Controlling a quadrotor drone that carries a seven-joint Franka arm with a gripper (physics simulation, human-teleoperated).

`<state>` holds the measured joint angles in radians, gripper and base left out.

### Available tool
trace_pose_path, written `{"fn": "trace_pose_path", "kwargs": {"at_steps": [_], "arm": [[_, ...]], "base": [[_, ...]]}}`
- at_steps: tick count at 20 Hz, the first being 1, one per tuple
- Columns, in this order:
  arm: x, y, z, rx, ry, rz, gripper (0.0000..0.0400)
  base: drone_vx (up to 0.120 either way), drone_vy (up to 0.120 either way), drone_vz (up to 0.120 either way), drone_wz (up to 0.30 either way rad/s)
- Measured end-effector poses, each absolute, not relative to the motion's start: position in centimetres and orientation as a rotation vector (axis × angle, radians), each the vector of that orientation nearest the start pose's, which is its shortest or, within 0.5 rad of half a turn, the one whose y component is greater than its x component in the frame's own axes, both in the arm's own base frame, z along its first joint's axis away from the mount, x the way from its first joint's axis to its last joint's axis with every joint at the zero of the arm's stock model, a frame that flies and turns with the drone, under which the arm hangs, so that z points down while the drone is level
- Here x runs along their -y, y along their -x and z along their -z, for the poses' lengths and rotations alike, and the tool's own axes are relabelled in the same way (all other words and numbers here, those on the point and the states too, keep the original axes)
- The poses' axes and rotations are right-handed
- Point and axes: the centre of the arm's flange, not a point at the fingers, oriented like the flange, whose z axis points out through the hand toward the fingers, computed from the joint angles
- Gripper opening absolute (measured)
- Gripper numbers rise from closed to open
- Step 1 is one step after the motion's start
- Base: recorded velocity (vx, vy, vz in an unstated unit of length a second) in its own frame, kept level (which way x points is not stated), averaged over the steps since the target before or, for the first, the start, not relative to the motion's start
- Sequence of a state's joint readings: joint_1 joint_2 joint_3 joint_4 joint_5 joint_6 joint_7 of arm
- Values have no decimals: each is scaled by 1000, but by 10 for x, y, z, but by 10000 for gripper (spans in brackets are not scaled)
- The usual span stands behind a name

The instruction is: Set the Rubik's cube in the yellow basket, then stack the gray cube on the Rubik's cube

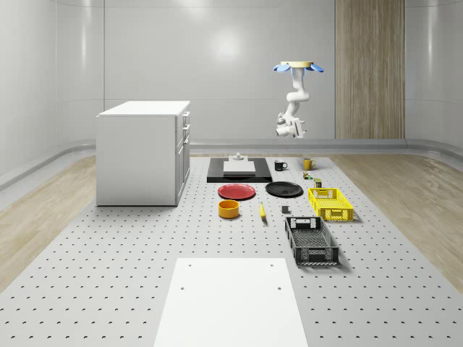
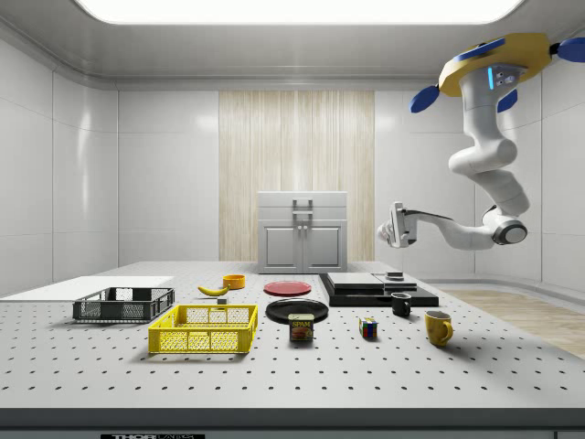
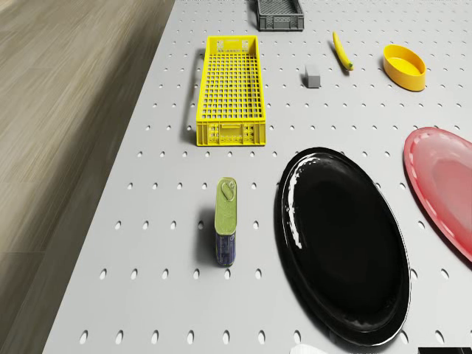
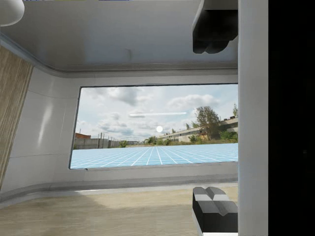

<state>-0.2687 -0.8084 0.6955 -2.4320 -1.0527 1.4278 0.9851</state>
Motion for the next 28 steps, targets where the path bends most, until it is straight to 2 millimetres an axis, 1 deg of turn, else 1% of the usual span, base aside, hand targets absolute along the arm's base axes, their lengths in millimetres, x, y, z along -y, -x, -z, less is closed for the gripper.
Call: {"fn": "trace_pose_path", "kwargs": {"at_steps": [2, 4, 5, 7, 10, 14, 21, 28], "arm": [[-93, -305, -558, 494, -1163, -715, 400], [-78, -306, -531, 374, -869, -752, 400], [-69, -306, -521, 322, -742, -764, 400], [-52, -307, -507, 234, -530, -778, 400], [-32, -307, -497, 141, -313, -785, 400], [-16, -307, -493, 71, -153, -786, 400], [-4, -307, -491, 22, -43, -785, 400], [-1, -307, -491, 8, -13, -784, 400]], "base": [[120, 0, -120, 0], [120, 0, -120, 0], [120, 0, -120, 0], [120, 0, -120, 0], [120, -13, -120, 0], [120, -110, -120, 0], [120, 0, -120, 0], [0, 0, -120, 0]]}}
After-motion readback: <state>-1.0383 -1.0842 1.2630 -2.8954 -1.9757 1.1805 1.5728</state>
